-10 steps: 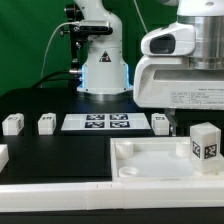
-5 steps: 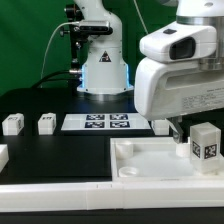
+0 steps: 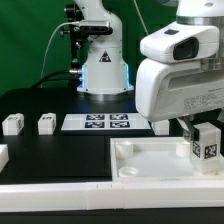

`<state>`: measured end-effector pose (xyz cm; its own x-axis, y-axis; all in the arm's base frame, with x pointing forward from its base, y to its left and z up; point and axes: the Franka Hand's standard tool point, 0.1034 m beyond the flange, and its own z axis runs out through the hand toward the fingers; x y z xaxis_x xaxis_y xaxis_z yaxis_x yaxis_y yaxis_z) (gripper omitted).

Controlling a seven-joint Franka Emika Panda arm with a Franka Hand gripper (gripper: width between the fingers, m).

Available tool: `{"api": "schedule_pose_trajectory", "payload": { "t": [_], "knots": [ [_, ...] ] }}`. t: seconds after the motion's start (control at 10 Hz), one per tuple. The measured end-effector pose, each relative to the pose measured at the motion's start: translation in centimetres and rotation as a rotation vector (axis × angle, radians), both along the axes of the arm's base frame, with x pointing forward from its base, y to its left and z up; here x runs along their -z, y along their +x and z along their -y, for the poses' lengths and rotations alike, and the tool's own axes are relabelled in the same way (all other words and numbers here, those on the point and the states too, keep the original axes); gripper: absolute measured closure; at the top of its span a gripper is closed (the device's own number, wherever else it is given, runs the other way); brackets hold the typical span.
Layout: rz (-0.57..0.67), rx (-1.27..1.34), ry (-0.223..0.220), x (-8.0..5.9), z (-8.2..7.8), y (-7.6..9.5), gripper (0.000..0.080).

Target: Assemble one leg

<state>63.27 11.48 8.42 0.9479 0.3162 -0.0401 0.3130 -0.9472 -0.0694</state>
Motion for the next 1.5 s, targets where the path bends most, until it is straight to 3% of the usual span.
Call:
{"api": "schedule_pose_trajectory", "payload": {
  "t": [0.1, 0.5, 1.5],
  "knots": [
    [0.0, 0.0, 0.0, 0.0, 0.0, 0.0, 0.0508],
    [-0.003, 0.049, 0.0, 0.0, -0.06, -0.01, 0.0508],
    [-0.065, 1.235, -0.076, 0.13, -0.69, -0.25, 0.0506]
  ]
}}
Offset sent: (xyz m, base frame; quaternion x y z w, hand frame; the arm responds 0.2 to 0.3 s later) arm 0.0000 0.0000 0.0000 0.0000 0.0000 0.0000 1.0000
